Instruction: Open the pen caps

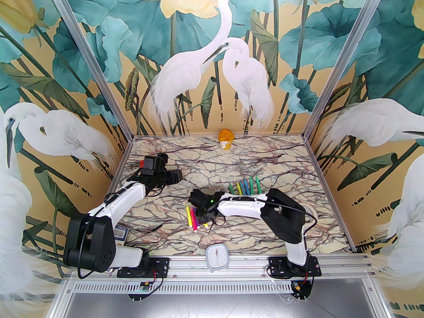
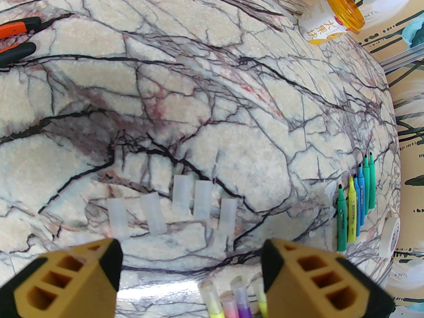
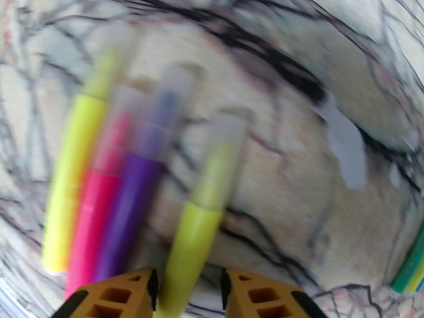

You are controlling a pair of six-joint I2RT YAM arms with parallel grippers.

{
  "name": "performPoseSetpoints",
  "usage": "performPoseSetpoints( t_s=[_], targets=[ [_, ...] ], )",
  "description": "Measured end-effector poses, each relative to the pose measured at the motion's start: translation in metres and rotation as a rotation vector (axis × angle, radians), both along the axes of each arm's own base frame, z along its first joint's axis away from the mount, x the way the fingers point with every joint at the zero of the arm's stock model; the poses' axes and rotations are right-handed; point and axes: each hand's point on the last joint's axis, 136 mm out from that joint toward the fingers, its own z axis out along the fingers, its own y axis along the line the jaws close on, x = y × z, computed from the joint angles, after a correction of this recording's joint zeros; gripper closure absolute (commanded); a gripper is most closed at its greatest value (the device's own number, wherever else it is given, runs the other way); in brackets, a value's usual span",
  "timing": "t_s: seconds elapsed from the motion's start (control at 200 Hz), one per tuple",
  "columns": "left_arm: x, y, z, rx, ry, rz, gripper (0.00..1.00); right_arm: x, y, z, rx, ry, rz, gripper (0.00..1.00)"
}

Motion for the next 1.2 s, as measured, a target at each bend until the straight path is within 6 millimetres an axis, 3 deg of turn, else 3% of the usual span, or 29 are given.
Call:
performPoseSetpoints(
  t_s=[0.26, 0.48, 0.69, 1.195],
  targets=[
    [-0.001, -0.001, 0.0, -0.006, 0.002, -0.005, 0.25, 0.003, -0.009, -0.001, -0.039, -0.02, -0.028, 0.78],
    [-0.003, -0.019, 0.006, -0.103, 0.001, -0.055, 0.25, 0.006, -0.013, 0.0, 0.006, -0.01, -0.043, 0.82],
    [-0.003, -0.036, 0.015, -0.199, -0.011, -0.11, 0.25, 0.01, -0.039, 0.005, 0.038, -0.013, -0.083, 0.83],
    [-0.014, -0.079, 0.04, -0.454, -0.026, -0.279, 0.33, 0.032, -0.059, 0.073, 0.256, -0.174, -0.131, 0.86]
  ],
)
